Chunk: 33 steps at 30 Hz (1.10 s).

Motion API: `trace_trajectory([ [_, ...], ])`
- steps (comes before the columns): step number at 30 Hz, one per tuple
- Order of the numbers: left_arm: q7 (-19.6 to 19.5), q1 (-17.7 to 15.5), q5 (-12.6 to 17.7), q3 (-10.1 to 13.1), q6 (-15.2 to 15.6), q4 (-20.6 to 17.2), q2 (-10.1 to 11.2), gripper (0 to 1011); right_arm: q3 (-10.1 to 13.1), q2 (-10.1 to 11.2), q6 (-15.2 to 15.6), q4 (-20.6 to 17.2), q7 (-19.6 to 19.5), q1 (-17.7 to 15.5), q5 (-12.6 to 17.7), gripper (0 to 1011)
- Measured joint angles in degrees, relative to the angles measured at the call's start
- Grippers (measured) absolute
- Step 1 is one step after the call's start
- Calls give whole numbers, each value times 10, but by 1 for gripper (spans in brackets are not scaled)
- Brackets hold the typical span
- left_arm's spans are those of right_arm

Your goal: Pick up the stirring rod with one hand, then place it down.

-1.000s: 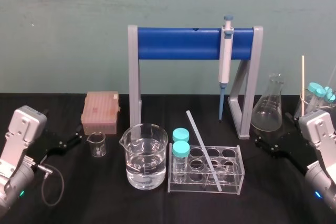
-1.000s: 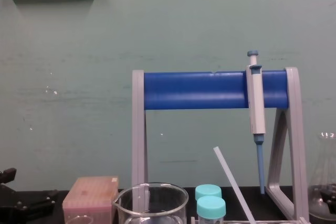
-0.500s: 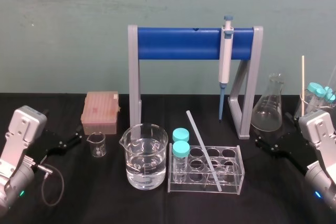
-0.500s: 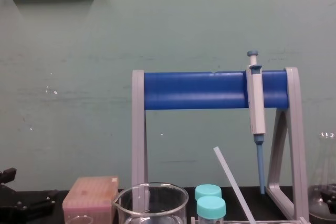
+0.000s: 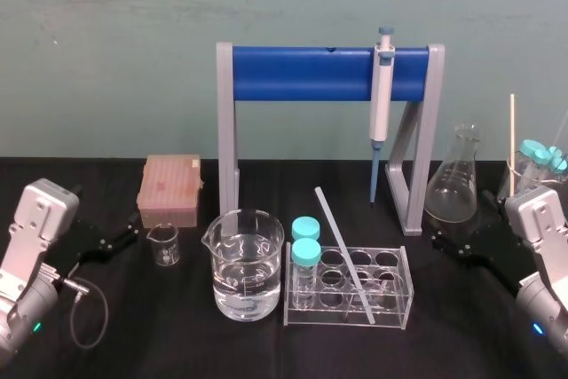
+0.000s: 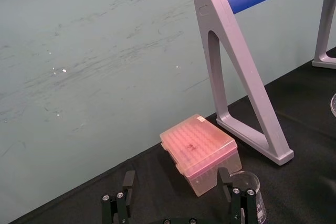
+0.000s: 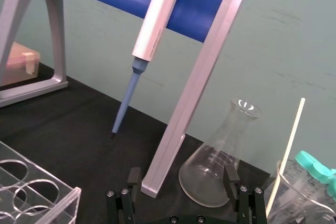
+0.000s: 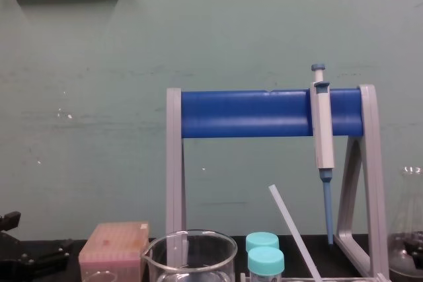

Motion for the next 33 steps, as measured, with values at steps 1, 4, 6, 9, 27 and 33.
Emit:
trace_trajectory([
  [1, 0, 0, 0, 0, 0, 0, 0, 1000, 2, 0, 1, 0, 0, 0, 0, 1000],
  [4, 0, 0, 0, 0, 0, 0, 0, 1000, 10, 0, 5, -3, 9, 0, 3, 1000],
  [6, 0, 0, 0, 0, 0, 0, 0, 1000, 18, 0, 10, -11, 28, 1, 18, 1000],
  [9, 0, 0, 0, 0, 0, 0, 0, 1000, 31, -1, 31, -31, 68, 3, 60, 1000],
  [27, 0, 0, 0, 0, 0, 0, 0, 1000, 8, -17, 148, -86, 310, 55, 200, 1000],
  [33, 0, 0, 0, 0, 0, 0, 0, 1000, -15, -24, 158, -64, 326, 78, 188, 1000],
])
